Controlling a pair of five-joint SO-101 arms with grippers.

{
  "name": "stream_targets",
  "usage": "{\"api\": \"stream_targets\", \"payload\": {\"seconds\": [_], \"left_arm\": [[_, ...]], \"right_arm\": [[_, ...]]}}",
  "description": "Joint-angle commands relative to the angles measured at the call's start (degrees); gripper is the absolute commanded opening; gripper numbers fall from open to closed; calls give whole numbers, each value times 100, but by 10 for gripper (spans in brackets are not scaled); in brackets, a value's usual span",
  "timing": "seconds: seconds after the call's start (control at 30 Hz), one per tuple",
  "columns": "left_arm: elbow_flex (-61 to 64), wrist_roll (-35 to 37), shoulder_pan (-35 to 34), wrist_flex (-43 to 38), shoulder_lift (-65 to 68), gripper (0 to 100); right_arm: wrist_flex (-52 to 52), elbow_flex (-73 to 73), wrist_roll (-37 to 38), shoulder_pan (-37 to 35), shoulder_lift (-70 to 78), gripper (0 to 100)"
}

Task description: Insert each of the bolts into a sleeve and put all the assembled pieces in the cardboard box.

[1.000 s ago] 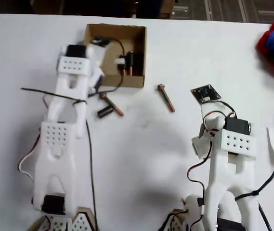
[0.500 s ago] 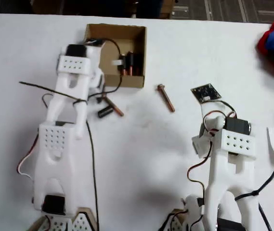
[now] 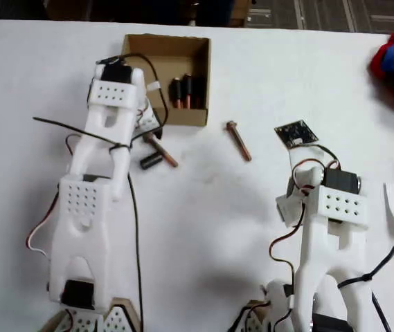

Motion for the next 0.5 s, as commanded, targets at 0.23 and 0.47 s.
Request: {"api": "stream_targets", "payload": {"seconds": [0.23,0.47], "left_arm": [[-57,62,176,-378,712,192],[-66,62,88,-897,765,154]], "right_arm": [[-48,-18,35,66,-163,23],[-48,141,35,66,-207,23]]}}
